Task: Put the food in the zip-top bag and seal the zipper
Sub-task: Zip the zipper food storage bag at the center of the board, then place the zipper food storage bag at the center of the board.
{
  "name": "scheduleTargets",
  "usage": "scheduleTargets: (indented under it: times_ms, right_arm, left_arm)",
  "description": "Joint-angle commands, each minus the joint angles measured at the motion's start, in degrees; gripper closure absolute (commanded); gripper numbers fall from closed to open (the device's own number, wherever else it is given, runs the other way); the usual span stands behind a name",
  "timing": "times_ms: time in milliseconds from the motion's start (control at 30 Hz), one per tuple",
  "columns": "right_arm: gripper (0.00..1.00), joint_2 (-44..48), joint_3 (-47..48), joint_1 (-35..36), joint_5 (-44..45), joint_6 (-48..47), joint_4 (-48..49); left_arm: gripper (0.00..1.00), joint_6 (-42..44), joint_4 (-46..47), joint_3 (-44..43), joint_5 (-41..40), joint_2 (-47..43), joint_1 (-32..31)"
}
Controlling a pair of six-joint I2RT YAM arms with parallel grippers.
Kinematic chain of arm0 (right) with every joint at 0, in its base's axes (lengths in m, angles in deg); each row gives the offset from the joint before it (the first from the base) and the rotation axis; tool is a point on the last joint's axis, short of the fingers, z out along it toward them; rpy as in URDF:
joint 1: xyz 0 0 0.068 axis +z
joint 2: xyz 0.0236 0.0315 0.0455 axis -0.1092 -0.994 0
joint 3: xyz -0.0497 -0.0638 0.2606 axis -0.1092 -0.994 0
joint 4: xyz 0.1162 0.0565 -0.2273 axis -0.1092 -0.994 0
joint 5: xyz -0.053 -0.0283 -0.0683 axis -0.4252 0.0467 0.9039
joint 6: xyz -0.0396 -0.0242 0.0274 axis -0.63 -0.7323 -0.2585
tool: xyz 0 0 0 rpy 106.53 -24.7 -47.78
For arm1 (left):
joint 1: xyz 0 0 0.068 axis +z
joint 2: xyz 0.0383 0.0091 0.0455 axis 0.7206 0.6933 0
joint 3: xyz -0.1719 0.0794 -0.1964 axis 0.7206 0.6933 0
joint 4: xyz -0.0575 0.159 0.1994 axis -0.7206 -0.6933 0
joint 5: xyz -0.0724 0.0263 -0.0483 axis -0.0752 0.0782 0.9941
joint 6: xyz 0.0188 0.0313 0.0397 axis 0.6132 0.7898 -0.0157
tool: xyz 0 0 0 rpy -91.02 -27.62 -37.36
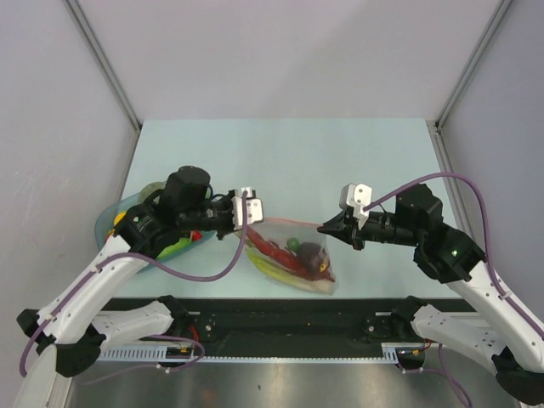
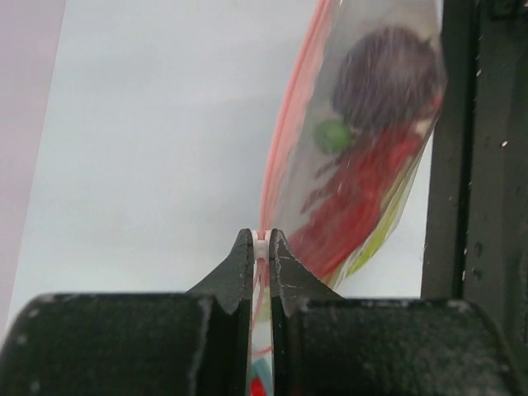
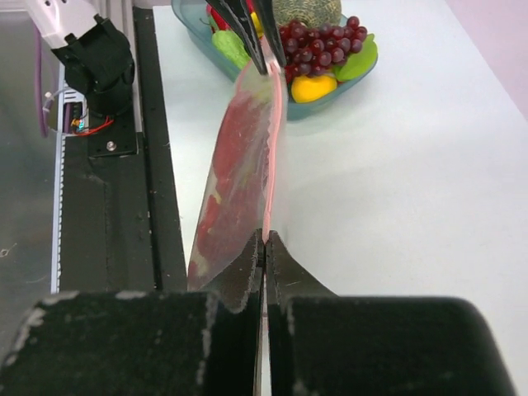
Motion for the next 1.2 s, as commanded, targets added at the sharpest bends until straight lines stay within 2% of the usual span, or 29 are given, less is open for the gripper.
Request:
scheduleTargets:
  times_ms: [0, 200, 400, 533, 667, 867, 1033, 1167]
  right_arm:
    - [1.00, 2.10, 2.84, -2.16, 0.52, -0.80, 0.82]
    - [1.00, 2.19, 4.24, -6.20, -0.71, -1.41, -0.85]
    - [1.00, 1.75, 5.65, -13.84, -4.57, -1.68, -1.73]
    - [1.00, 0.52, 5.65, -17.89, -8.08, -1.32, -0.24]
    - [1.00, -2.55, 5.56, -19.04, -5.91, -4.12, 4.32]
    - [1.00, -14.32, 8.98, -24.39, -1.94, -8.88, 23.63]
    - [1.00, -25.74, 15.57, -28.09, -4.84, -11.34, 32.26]
    - [1.00, -28.49, 15.68, -28.62, -8.43, -16.08, 30.54]
  left_arm:
    - [1.00, 5.04, -4.58, 2.17, -3.55, -3.76, 5.07]
    - [1.00, 7.59, -5.55, 4.81, -2.85, -5.88, 10.78]
    - [1.00, 10.22, -6.43, 4.11, -1.36, -5.79, 16.32]
    - [1.00, 9.71, -4.77, 2.54, 0.05, -4.21, 17.38]
    - [1.00, 5.06, 0.93, -0.19, 1.29, 0.78, 17.38]
    - [1.00, -1.02, 19.11, -8.71, -4.25, 11.07, 17.30]
    - [1.00, 1.17, 23.18, -19.25, -7.50, 21.53, 17.38]
    - [1.00, 3.37, 21.87, -19.72, -4.00, 23.13, 17.38]
